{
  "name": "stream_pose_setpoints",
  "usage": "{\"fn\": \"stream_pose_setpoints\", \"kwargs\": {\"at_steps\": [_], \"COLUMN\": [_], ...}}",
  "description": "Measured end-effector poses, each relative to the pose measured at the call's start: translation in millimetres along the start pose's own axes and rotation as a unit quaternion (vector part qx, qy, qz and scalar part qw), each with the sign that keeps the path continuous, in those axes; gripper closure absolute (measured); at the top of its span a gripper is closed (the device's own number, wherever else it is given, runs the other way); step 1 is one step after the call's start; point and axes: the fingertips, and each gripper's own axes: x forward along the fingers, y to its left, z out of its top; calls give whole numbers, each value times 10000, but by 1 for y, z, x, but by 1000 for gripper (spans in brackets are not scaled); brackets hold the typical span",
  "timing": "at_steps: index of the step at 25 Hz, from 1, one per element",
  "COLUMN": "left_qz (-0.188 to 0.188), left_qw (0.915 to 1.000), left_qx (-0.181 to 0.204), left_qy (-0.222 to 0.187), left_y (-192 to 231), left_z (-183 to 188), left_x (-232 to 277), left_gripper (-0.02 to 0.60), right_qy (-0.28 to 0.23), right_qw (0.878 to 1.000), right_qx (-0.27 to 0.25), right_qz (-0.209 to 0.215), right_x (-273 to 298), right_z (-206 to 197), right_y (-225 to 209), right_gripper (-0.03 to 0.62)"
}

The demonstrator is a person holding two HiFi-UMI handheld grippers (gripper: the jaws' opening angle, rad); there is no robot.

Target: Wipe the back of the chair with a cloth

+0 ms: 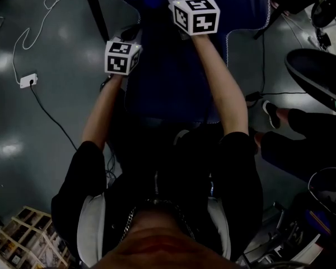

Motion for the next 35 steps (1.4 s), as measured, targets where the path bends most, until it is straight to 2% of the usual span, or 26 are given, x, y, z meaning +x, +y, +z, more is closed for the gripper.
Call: {"fn": "stream_pose_setpoints", "kwargs": {"at_steps": [4,15,23,35], "left_qz": [-80,-220,-317,-406], "left_qw": [10000,9997,9994,9991], "left_qx": [17,70,77,109], "left_qy": [40,82,117,112], "left_y": [-11,-29,-40,-52], "left_z": [-1,3,1,1], "left_x": [5,17,23,29], "left_gripper": [571,571,571,571], "right_qy": [23,119,185,330], "right_qw": [9988,9942,9844,9693], "right_qx": [175,186,266,223], "right_qz": [-454,-1051,-1728,-2426], "right_x": [-15,-47,-83,-141], "right_z": [-7,-23,-39,-67], "right_y": [-30,-74,-109,-155], "right_gripper": [497,497,497,496]}}
